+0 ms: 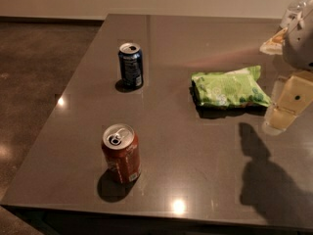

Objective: Move coke can near pepsi can

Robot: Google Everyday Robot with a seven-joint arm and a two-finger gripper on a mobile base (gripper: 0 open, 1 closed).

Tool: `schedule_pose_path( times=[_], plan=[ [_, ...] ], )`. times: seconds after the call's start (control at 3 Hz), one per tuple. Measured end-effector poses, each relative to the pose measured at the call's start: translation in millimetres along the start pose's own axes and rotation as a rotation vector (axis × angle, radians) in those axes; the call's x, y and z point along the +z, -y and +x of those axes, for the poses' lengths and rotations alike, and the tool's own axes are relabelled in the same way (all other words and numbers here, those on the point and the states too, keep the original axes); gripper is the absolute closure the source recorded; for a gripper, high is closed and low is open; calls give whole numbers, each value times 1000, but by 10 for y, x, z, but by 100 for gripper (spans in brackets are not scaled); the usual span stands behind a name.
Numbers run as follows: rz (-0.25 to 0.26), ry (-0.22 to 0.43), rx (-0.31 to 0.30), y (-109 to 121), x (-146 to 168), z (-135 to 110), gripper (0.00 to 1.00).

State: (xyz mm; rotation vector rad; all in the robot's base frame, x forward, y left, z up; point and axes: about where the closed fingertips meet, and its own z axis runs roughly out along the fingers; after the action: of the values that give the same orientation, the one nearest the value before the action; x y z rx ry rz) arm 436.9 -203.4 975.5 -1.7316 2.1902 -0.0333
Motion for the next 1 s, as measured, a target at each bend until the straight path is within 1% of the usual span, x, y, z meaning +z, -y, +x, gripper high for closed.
schedule_pose_path(
  times=[0.33, 0.67, 1.0],
  plan=[
    [-54, 106, -24, -129, 144, -237, 0],
    [-99, 233, -72, -362, 287, -577, 0],
    [-143, 332, -136, -642, 419, -922, 0]
  ],
)
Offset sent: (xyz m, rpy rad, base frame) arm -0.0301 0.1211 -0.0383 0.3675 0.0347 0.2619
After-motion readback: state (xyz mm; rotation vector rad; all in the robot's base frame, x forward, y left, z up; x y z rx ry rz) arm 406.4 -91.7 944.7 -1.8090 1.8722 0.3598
